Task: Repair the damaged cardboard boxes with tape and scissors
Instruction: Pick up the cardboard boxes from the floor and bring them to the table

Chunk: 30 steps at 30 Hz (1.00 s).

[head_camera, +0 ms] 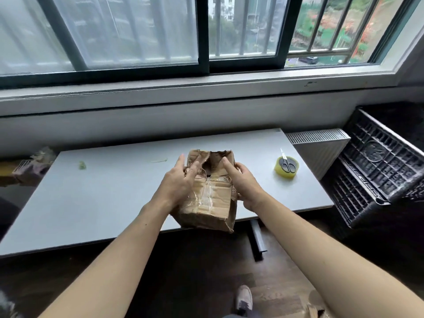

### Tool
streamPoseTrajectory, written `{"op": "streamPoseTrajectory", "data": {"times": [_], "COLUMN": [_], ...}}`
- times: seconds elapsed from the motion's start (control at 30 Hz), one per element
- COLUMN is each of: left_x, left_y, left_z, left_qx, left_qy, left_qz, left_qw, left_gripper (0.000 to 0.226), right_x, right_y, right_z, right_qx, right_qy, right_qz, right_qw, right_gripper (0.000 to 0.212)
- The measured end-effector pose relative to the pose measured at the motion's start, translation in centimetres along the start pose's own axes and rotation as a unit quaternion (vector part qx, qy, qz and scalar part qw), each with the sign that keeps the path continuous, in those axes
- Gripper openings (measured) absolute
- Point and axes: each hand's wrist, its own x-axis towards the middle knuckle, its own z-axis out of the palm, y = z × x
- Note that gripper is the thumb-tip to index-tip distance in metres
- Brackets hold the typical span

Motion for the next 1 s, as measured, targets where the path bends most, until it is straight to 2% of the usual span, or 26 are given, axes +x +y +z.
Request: {"op": "streamPoseTrajectory", "data": {"times": [0.13, 0.17, 0.33, 0.4, 0.47, 0.57, 0.67, 0.8, 1.0], "left_x": [2.7, 3.6, 9.6, 12.3, 14.9, 18.7, 21.3, 24.3, 28.7], "left_y": [-1.2, -1.7, -3.3, -3.6, -4.0, -4.5, -5.5, -6.9, -9.0], "left_z": [-0.4, -0.4, -0.8, -0.8, -0.7, -0.6, -0.3, 0.4, -0.2], "left_qx": [-0.010, -0.011, 0.016, 0.023, 0.018, -0.032, -0.123, -0.154, -0.139], "left_qy": [0.004, 0.003, -0.001, 0.003, 0.010, 0.013, -0.034, -0.068, -0.071], "left_qz": [-0.023, -0.029, -0.060, -0.074, -0.097, -0.175, -0.229, -0.209, -0.183], "left_qw": [1.000, 1.000, 0.998, 0.997, 0.995, 0.984, 0.965, 0.963, 0.971], "left_gripper": [0.062, 0.061, 0.056, 0.056, 0.060, 0.068, 0.076, 0.045, 0.039], "right_x": [3.6, 4.6, 11.7, 15.1, 18.4, 23.0, 25.6, 28.6, 31.8], "right_y": [0.1, 0.0, -1.1, -2.1, -3.0, -3.8, -4.3, -4.1, -3.9], "right_z": [1.2, 1.5, 2.8, 3.1, 3.4, 4.1, 4.8, 6.1, 7.3], "right_qx": [0.022, 0.027, 0.053, 0.068, 0.090, 0.101, 0.124, 0.115, -0.036], "right_qy": [0.011, 0.009, 0.004, 0.011, 0.031, 0.055, 0.051, 0.055, 0.085], "right_qz": [0.009, 0.013, 0.014, 0.025, 0.053, 0.087, 0.109, 0.116, 0.100], "right_qw": [1.000, 1.000, 0.998, 0.997, 0.994, 0.990, 0.985, 0.985, 0.991], "right_gripper": [0.097, 0.094, 0.065, 0.045, 0.038, 0.043, 0.049, 0.057, 0.068]}}
